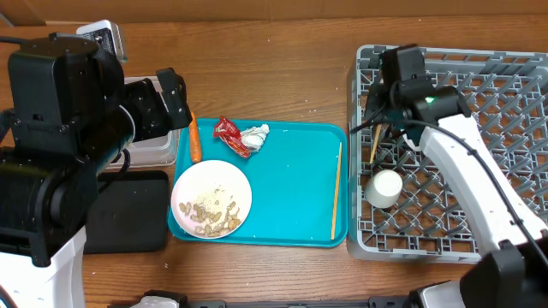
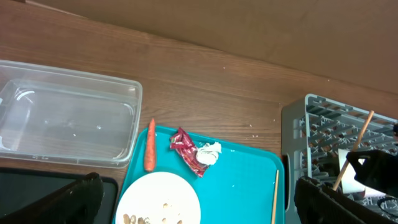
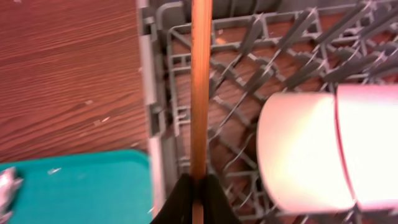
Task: Sort waste into correct bins and load items into the dishwasher
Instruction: 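Move the chopstick into the rack and release it, then return the right gripper to the remaining chopstick and pinch it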
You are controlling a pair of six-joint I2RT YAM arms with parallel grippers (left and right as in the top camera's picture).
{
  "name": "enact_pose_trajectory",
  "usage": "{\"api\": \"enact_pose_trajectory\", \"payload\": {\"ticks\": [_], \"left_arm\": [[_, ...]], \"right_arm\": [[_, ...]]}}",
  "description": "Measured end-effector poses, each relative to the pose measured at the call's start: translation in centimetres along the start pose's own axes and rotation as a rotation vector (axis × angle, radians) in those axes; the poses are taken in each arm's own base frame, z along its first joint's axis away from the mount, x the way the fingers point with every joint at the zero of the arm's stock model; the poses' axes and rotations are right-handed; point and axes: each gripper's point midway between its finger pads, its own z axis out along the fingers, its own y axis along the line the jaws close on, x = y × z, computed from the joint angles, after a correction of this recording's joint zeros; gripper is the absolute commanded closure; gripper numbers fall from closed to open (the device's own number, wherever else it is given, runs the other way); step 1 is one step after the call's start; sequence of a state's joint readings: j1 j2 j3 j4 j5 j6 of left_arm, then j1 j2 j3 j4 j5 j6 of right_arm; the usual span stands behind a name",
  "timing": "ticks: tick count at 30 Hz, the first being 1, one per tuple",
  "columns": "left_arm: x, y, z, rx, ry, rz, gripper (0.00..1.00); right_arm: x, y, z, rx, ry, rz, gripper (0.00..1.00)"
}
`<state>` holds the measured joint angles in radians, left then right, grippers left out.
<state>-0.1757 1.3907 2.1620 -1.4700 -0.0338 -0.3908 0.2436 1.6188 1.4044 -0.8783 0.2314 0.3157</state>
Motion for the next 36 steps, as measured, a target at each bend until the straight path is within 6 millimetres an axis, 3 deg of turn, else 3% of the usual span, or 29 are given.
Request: {"api": "enact_pose_trajectory", "payload": {"ticks": [6,9,14,19,24,27,31,36], "left_arm": [[0.0,0.0,0.0,0.0,0.0,0.0,0.0],[0.0,0.0,0.0,0.0,0.0,0.0,0.0],[0.0,0.0,0.0,0.0,0.0,0.0,0.0],[0.0,0.0,0.0,0.0,0.0,0.0,0.0],[0.0,0.0,0.0,0.0,0.0,0.0,0.0],[0.0,0.0,0.0,0.001,0.0,0.0,0.0],[0.0,0.0,0.0,0.0,0.0,0.0,0.0],[0.0,0.0,0.0,0.0,0.0,0.0,0.0]], "right_arm": [[0.1,-0.1,1.3,0.013,0.015,-0.078,0.78],[0.8,1.6,0.6,-0.038,0.042,-0.12,0.58],[3.7,5.8,-2.4,-0.17,0.115,-0.138,0.57],[7.5,8.8,-3.4,-0.232,0.214,-0.096,0.55],[13.2,9.6,-1.4,-0.191,0.313,-0.059,0.48],[15.4,9.4,0.4,-0.158,0.316,-0.033,0.46],[16.9,8.4,2.8,-0.091,0.317,-0.001,0.46],[17.4,7.9,5.0,-0.037,0.305,0.018,0.47]]}}
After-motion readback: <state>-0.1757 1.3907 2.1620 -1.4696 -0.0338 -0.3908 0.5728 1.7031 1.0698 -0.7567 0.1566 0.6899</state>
